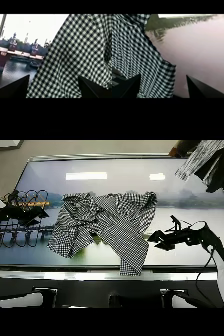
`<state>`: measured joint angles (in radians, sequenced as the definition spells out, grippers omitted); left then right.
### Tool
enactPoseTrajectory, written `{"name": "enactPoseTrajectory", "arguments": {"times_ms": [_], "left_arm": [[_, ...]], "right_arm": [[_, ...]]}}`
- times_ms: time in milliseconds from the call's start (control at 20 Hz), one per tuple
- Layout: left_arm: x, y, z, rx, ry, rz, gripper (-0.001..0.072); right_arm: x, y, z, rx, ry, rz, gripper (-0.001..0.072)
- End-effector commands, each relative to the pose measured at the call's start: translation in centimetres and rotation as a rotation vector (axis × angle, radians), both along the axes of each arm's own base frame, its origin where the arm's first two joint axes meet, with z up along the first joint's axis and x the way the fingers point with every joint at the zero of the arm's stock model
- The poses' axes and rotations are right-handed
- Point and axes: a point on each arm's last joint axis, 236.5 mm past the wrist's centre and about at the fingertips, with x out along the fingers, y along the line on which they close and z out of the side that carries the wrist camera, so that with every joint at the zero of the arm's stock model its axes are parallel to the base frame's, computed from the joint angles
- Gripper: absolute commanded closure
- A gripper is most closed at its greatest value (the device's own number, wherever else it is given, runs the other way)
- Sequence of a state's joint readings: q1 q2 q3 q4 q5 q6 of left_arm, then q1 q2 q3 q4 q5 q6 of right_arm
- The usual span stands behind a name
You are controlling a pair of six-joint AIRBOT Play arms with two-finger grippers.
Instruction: Fold the clothes and pants, and hang the long-sleeved shirts on hangers.
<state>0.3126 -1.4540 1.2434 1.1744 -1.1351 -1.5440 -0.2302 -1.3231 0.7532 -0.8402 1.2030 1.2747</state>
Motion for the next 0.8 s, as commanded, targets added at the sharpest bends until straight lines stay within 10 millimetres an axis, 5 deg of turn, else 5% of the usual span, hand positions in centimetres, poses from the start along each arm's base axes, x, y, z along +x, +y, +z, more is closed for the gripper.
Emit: {"name": "enactPoseTrajectory", "arguments": {"times_ms": [0,100,150,200,250,300,600,750], "left_arm": [[-0.7,-0.2,-0.3,-0.009,0.029,-0.007,-0.0009],[-1.4,-0.5,-0.4,-0.025,0.061,-0.005,-0.0011],[-1.8,-0.7,-0.4,-0.036,0.081,-0.002,-0.0013],[-2.2,-0.9,-0.5,-0.045,0.101,-0.002,-0.0013],[-2.6,-0.9,-0.5,-0.05,0.115,-0.008,-0.0013],[-3.1,-0.6,-0.6,-0.054,0.126,-0.011,-0.0013],[-4.6,2.2,-4.5,-0.159,0.108,0.114,-0.0013],[-4.7,0.1,-6.2,-0.238,0.112,0.054,-0.0013]], "right_arm": [[-0.3,1.6,-1.2,0.078,0.024,-0.056,0.0096],[-1.1,3.1,-2.0,0.065,0.03,0.014,0.0137],[-1.5,4.1,-2.3,0.048,0.025,0.056,0.0221],[-1.5,4.8,-2.5,0.035,0.023,0.07,0.0349],[-1.5,5.4,-2.6,0.027,0.014,0.082,0.0563],[-1.4,5.6,-2.6,0.024,0.014,0.081,0.0655],[-0.5,5.5,0.0,0.014,-0.04,0.034,0.0684],[-0.4,5.7,0.6,0.025,-0.049,0.03,0.0684]]}}
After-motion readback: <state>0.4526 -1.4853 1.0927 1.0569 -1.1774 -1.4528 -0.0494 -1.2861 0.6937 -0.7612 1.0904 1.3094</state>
